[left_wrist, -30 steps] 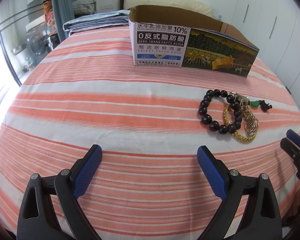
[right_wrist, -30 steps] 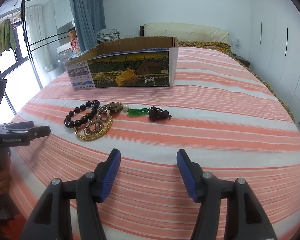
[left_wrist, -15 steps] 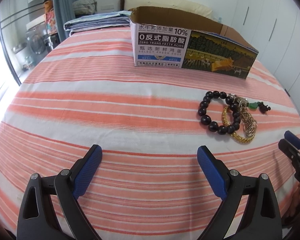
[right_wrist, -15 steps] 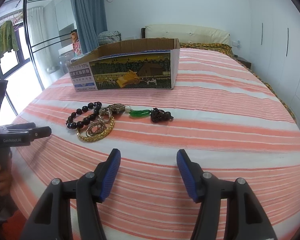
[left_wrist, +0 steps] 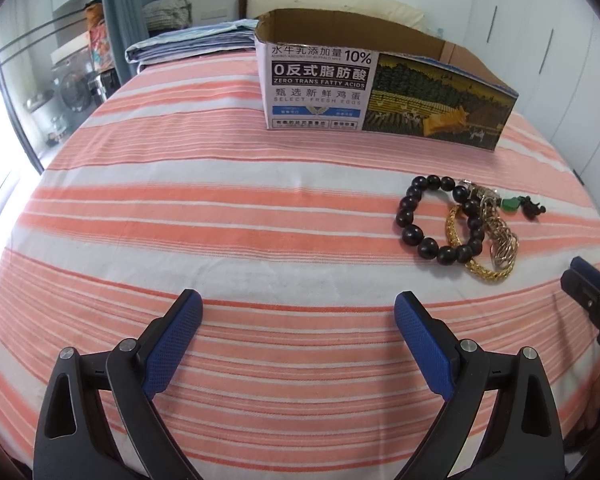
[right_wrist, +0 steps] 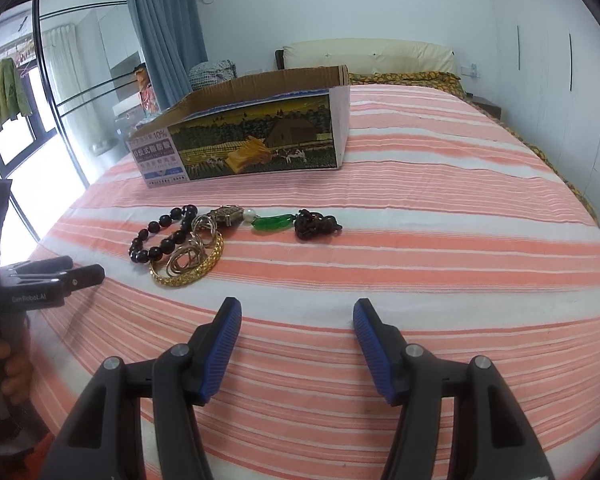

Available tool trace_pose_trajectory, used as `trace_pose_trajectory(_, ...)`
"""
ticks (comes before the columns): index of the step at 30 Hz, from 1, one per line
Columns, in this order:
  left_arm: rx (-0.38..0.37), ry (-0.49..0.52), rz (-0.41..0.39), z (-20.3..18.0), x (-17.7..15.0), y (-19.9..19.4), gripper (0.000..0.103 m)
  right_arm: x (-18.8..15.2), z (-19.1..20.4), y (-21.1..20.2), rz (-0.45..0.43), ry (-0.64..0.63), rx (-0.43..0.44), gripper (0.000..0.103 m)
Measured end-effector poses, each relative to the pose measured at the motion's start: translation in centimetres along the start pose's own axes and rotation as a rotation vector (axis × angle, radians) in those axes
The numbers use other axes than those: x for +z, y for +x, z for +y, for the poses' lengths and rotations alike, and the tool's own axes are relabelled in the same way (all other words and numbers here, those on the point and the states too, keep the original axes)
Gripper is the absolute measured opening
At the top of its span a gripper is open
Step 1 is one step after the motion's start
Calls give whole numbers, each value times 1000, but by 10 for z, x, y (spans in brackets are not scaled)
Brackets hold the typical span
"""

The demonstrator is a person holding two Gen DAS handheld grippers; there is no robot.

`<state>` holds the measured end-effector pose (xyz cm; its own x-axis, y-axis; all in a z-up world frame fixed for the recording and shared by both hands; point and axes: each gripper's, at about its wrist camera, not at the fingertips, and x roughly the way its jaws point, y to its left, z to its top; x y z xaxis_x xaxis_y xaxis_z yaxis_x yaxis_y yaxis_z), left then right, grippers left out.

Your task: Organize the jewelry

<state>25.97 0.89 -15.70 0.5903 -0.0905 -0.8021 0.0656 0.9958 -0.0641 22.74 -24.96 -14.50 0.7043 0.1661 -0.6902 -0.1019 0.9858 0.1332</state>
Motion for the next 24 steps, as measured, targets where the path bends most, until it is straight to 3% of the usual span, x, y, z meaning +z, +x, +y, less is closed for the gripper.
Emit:
trace_pose_trajectory(14, -30, -4, -5, 1, -1, -2, 99, -2, -13, -8, -50, 72, 23, 60)
trace_pose_trajectory(19, -83, -5, -1, 2, 5, -3, 99, 7, -10, -4, 88, 71, 110, 60)
trace_pose_trajectory(24, -146, 40, 5, -17, 36, 4, 99, 34, -4, 11, 112, -87, 34, 60)
